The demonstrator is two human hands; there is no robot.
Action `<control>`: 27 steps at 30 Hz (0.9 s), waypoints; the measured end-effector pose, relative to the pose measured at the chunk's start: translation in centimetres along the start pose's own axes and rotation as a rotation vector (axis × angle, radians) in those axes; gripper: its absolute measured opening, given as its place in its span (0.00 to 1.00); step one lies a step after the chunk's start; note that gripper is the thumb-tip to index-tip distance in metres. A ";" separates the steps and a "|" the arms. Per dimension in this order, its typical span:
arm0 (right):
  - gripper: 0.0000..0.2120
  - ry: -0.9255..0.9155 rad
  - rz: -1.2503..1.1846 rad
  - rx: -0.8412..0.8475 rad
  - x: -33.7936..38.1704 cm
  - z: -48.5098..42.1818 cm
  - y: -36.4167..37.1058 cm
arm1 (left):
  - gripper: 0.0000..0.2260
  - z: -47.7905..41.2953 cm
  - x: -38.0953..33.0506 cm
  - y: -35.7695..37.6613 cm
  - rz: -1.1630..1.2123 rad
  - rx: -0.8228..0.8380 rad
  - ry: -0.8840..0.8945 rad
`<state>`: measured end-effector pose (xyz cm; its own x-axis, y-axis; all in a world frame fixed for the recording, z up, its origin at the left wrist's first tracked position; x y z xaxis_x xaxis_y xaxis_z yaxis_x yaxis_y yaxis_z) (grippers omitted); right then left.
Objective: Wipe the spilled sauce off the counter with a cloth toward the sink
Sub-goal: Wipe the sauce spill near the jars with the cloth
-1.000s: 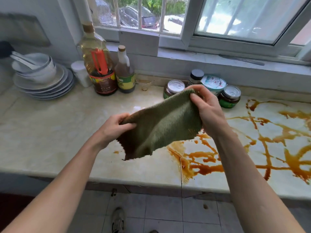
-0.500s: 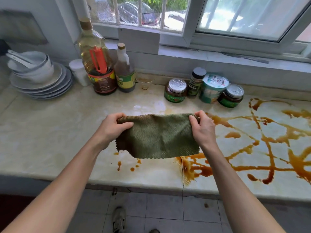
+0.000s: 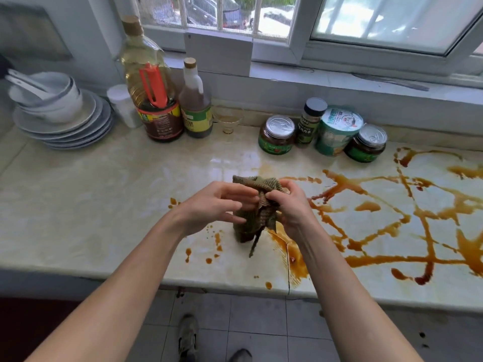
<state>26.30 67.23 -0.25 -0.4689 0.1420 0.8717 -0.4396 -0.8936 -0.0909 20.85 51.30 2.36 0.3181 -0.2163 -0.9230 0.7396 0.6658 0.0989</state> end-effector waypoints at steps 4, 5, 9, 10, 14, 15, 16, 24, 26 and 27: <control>0.13 -0.010 -0.102 0.128 0.5 0.1 0.6 | 0.16 -0.5 1.0 -2.9 -0.127 -0.405 0.049; 0.13 -0.013 -0.129 0.174 0.5 0.2 0.9 | 0.20 -0.6 1.4 -3.5 -0.151 -0.425 0.029; 0.11 0.054 -0.400 0.319 0.3 0.1 2.5 | 0.14 -0.8 2.3 -3.9 -0.023 -0.290 0.018; 0.11 0.097 -0.458 0.345 -0.1 -0.1 2.9 | 0.12 -0.6 2.3 -4.1 -0.013 -0.296 0.028; 0.10 0.260 -0.287 0.281 -3.2 -1.5 4.0 | 0.06 0.1 3.4 -6.2 -0.179 -0.398 -0.066; 0.07 0.230 -0.060 0.213 -4.0 -1.7 4.0 | 0.06 0.2 4.0 -6.7 -0.290 -0.427 -0.111; 0.08 0.160 0.202 0.128 -4.8 -1.9 4.0 | 0.07 0.3 5.0 -7.5 -0.416 -0.471 -0.157; 0.22 -0.877 0.963 0.137 -7.1 -0.8 8.1 | 0.16 2.0 9.8 -11.3 -0.719 -0.749 -0.126; 0.25 -0.992 1.081 0.253 -7.7 -0.6 9.7 | 0.16 2.3 10.2 -11.8 -0.750 -0.762 -0.131; 0.26 -1.014 1.111 0.284 -8.0 -0.6 10.2 | 0.16 2.5 10.3 -12.0 -0.757 -0.767 -0.138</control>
<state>25.07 57.22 -8.48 0.3049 -0.8689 0.3899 -0.0185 -0.4147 -0.9098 16.68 39.31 -7.41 0.0342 -0.8050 -0.5923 0.2197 0.5842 -0.7813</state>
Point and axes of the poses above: each hand's wrist, its own z-axis away from the middle knuckle, its own y-axis out of the palm, x = y × z, the point moved 3 cm from there along -z, towards the middle knuckle, and after that the axes turned 7 degrees about z, right-handed, at the moved point
